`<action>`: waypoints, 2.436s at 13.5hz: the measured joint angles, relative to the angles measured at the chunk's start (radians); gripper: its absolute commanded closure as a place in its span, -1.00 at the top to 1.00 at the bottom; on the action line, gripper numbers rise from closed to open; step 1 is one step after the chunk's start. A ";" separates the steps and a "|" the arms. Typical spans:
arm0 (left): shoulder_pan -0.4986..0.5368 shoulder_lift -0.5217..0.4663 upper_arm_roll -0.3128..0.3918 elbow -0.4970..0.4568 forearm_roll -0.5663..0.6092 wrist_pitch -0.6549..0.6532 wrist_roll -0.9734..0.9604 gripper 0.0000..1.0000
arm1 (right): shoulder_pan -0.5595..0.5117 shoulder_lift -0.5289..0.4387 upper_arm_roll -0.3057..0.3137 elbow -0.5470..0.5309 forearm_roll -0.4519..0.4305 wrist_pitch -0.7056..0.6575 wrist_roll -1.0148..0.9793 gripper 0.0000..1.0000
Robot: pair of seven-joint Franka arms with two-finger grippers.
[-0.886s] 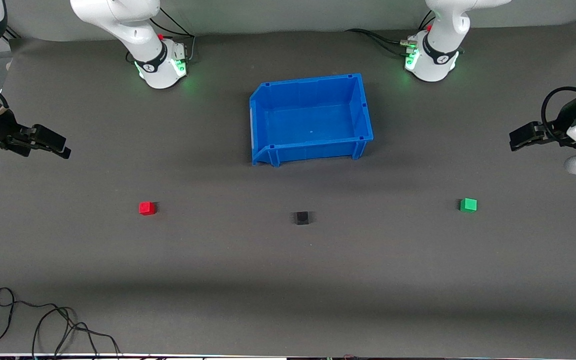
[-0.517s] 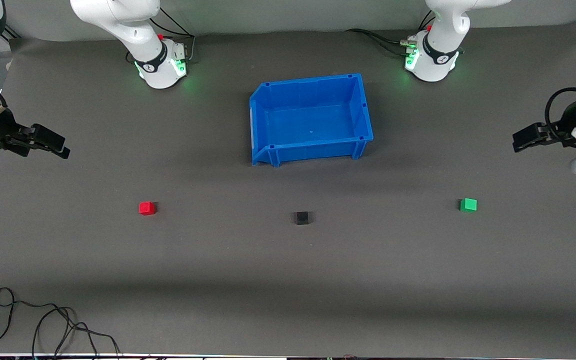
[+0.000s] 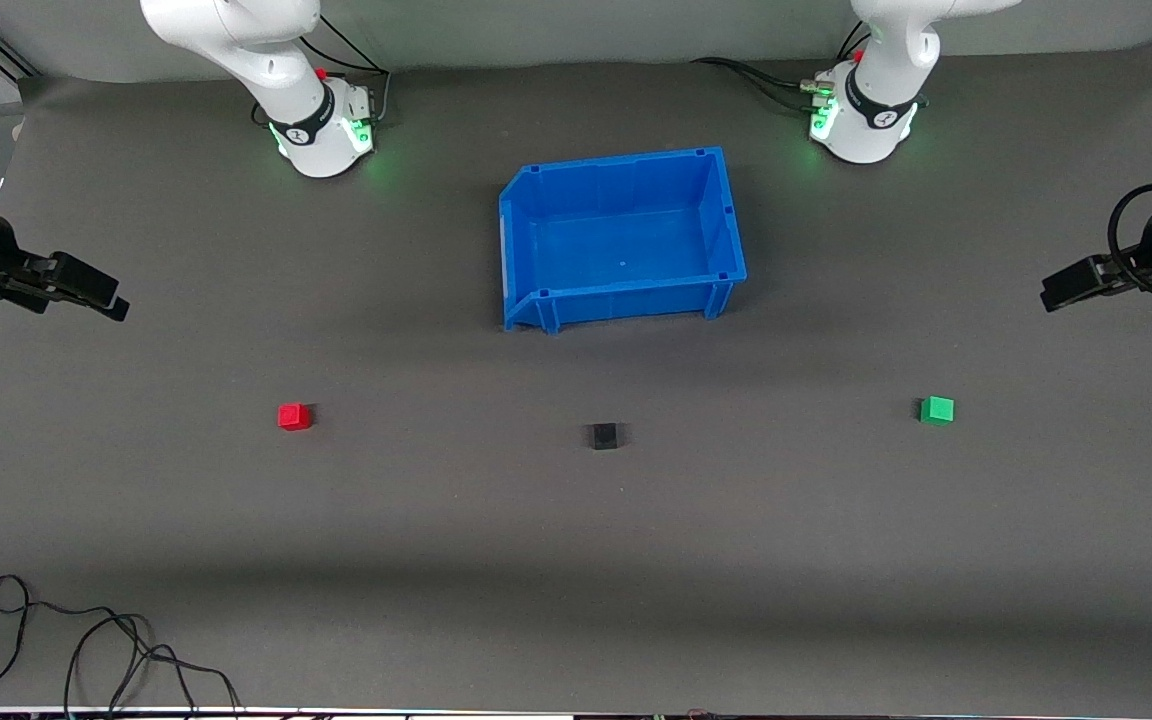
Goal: Attach green and red cubes to black cube
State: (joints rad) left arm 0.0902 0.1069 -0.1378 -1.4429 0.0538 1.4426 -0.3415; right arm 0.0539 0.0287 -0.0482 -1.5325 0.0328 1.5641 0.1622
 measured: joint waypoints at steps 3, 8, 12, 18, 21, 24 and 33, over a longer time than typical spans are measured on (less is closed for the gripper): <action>0.000 0.004 -0.001 0.001 -0.004 0.002 -0.308 0.99 | 0.000 0.016 -0.004 0.000 0.000 -0.011 0.011 0.98; 0.024 0.041 0.002 0.000 -0.005 0.001 -0.606 0.99 | -0.002 0.106 -0.021 -0.019 0.000 -0.014 0.343 0.99; 0.062 0.124 0.003 -0.020 -0.026 0.001 -0.762 0.99 | -0.003 0.244 -0.052 -0.038 0.001 0.022 0.653 0.99; 0.165 0.190 0.004 -0.190 -0.102 0.255 -0.806 1.00 | 0.004 0.325 -0.068 -0.281 0.005 0.406 0.907 0.98; 0.164 0.184 -0.001 -0.384 -0.102 0.515 -0.842 1.00 | 0.003 0.333 -0.084 -0.371 0.016 0.502 1.014 0.97; 0.159 0.185 -0.004 -0.566 -0.093 0.738 -0.849 1.00 | 0.006 0.358 -0.084 -0.383 0.069 0.503 1.056 0.96; 0.154 0.289 -0.004 -0.756 -0.056 1.125 -0.866 1.00 | 0.007 0.518 -0.086 -0.390 0.200 0.714 1.060 0.95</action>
State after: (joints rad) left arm 0.2441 0.3955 -0.1419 -2.1991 -0.0023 2.5673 -1.2072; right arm 0.0604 0.5464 -0.1343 -1.9222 0.2329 2.2785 1.2221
